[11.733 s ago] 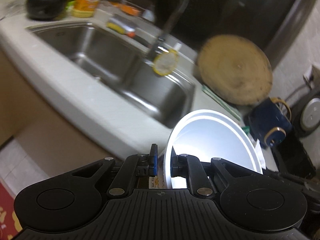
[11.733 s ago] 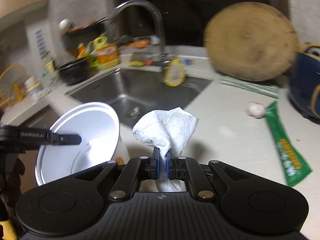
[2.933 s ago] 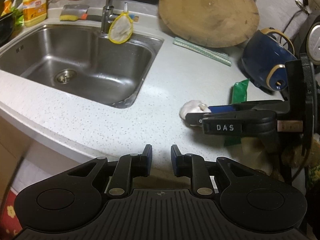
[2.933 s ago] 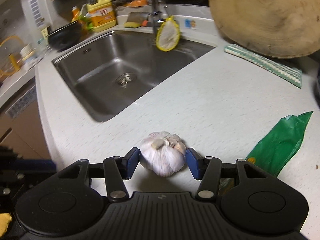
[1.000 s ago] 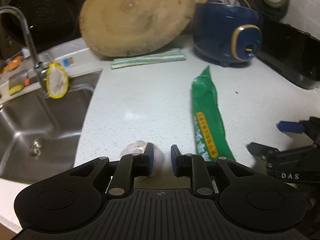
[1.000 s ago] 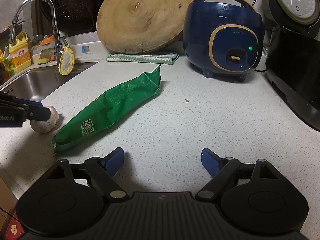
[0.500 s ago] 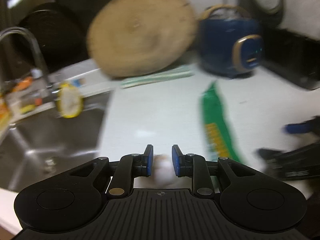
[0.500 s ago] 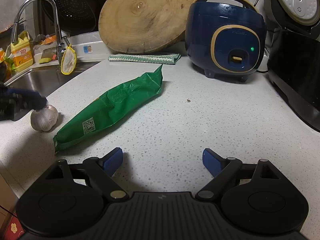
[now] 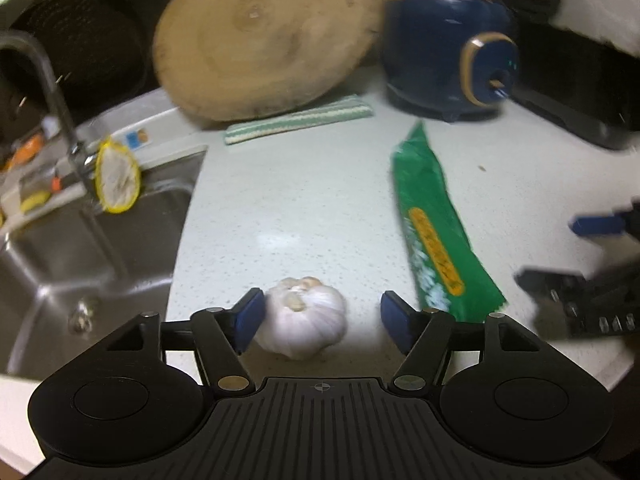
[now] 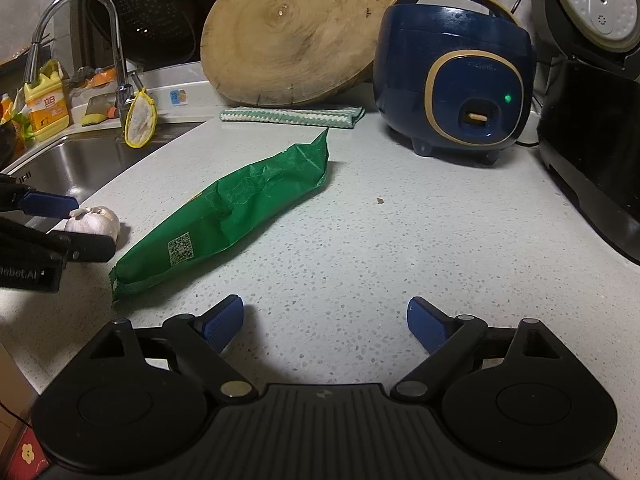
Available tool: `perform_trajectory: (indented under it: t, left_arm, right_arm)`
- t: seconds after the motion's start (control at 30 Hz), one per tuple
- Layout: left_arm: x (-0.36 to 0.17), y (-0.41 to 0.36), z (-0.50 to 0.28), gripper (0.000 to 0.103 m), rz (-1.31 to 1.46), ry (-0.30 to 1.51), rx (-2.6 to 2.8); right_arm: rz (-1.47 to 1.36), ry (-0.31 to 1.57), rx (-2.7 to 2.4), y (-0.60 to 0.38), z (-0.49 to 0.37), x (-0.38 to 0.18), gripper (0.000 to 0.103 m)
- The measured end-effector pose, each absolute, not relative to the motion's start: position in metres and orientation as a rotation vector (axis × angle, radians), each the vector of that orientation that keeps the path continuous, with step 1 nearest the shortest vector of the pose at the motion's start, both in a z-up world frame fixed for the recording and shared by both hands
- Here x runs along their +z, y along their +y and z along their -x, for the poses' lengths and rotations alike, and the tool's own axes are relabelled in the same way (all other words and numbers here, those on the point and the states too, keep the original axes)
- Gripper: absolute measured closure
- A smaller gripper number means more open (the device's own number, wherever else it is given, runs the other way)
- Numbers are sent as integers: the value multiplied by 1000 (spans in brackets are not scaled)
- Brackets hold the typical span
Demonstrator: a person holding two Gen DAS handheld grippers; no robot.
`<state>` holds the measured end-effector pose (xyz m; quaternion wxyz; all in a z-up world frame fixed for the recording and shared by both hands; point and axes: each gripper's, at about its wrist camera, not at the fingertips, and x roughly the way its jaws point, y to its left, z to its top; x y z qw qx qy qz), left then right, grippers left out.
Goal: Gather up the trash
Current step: 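Close the left gripper around the white garlic bulb and lift it, then grasp the green wrapper end with the right gripper while the left gripper holds the garlic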
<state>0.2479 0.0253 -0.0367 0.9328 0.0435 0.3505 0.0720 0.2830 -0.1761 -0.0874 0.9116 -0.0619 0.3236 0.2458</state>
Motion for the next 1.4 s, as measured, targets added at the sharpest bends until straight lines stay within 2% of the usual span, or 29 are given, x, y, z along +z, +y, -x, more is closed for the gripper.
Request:
perform_trajectory:
  t: [0.2,0.37,0.47,0.7,0.77,0.87,1.07,1.4]
  left_arm:
    - [-46,56,-259,35,72,770,193]
    - [-49,58,-264,36,92,747,184]
    - [-52,58,-264,42,105,751,173]
    - [-48,63,-255,41,167,753,153]
    - [-47,69,-246,41,230,746,146]
    - [-39,77,-223,41,300,732,162]
    - [-18,90,-173,41,314,723,282]
    - [-1,119,-119,41,345,704,456]
  right_arm:
    - [157,711,565,-173,-289,-86,0]
    - [165,749,557,-169,-292,-83,0]
    - [169,765,555,-169,-292,-82,0]
    - [178,758,575,-170,-293,-83,0]
    - [186,757,591,-170,-293,-83,1]
    - [154,765,583,-167,-296,-76,9]
    - [113,682,628,-138,-302,-52,9]
    - [74,694,646,-83,-338,-38,10]
